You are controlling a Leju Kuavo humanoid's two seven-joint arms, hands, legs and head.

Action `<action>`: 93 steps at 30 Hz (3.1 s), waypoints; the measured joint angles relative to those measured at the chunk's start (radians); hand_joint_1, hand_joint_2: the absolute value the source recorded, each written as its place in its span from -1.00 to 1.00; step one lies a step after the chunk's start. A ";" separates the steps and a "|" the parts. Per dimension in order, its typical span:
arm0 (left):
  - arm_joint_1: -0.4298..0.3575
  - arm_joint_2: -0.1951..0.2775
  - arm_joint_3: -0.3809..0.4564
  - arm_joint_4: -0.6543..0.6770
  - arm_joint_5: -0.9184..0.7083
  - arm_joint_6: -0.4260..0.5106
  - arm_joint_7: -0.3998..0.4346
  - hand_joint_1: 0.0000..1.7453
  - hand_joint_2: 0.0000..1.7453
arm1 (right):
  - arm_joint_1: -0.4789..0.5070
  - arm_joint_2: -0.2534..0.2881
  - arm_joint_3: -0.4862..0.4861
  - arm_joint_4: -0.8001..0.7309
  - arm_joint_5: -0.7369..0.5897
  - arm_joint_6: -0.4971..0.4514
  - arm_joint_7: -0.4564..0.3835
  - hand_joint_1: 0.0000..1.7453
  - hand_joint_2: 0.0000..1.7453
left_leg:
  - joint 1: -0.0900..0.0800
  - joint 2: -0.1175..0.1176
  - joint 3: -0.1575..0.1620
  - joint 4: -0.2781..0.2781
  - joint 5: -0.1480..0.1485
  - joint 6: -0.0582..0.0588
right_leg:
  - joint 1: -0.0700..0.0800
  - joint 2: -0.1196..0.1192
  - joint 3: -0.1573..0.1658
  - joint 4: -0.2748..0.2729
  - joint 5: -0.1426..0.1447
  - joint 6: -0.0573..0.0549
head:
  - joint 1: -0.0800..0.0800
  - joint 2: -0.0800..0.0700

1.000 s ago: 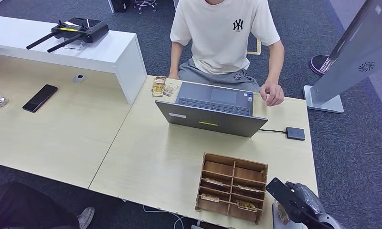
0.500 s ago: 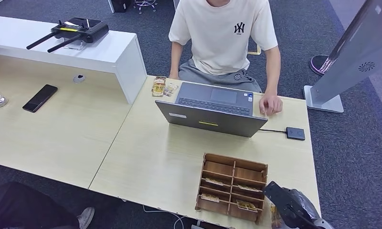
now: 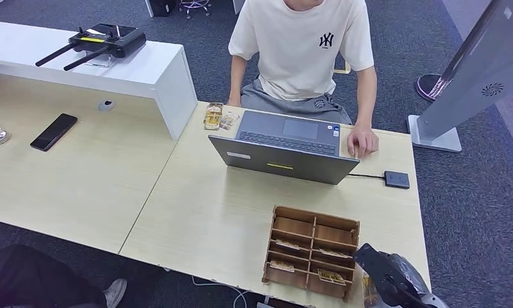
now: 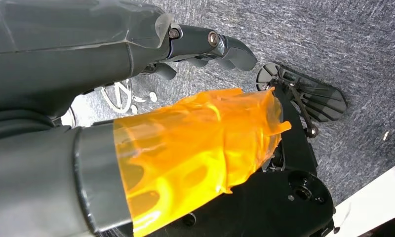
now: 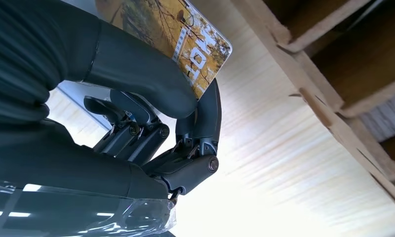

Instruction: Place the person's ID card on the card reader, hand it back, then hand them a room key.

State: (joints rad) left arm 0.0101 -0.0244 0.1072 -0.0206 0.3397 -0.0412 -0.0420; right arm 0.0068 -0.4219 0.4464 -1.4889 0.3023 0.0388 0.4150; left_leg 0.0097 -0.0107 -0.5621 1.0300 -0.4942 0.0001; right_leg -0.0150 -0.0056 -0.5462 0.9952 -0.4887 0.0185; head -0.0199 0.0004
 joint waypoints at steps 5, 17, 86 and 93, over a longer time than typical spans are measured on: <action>0.000 -0.001 0.000 0.000 0.013 0.000 0.000 -1.00 -1.00 | -0.009 0.000 -0.006 -0.040 0.025 -0.012 -0.028 1.00 1.00 | 0.000 0.000 0.000 0.000 0.000 0.000 | 0.000 0.000 0.000 0.000 0.000 0.000 | 0.000 0.000; -0.001 -0.006 -0.008 0.000 0.036 0.001 -0.012 -1.00 -1.00 | -0.061 0.000 -0.027 -0.141 0.071 -0.039 -0.091 1.00 1.00 | 0.000 0.000 0.000 0.000 0.000 0.000 | 0.000 0.000 0.000 0.000 0.000 0.000 | 0.000 0.000; -0.037 0.024 -0.233 0.000 0.064 -0.020 -0.003 -1.00 -1.00 | -0.781 0.423 0.071 0.467 -0.158 -0.097 -0.379 -1.00 1.00 | 0.001 0.002 0.000 0.000 0.002 -0.001 | 0.000 0.002 -0.001 0.002 0.001 -0.001 | 0.000 0.000; -0.035 0.021 -0.244 0.000 0.087 -0.017 -0.013 -1.00 -1.00 | -0.682 0.409 0.074 0.300 -0.113 -0.122 -0.426 -1.00 1.00 | 0.001 0.002 0.000 0.000 0.002 -0.001 | 0.000 0.002 -0.002 0.002 0.001 -0.001 | 0.000 0.000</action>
State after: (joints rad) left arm -0.0251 -0.0034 -0.1365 -0.0206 0.4267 -0.0584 -0.0552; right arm -0.6752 -0.0132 0.5209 -1.1885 0.1898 -0.0829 -0.0114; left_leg 0.0103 -0.0084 -0.5622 1.0300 -0.4920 -0.0008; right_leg -0.0145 -0.0032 -0.5478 0.9969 -0.4875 0.0173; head -0.0199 0.0004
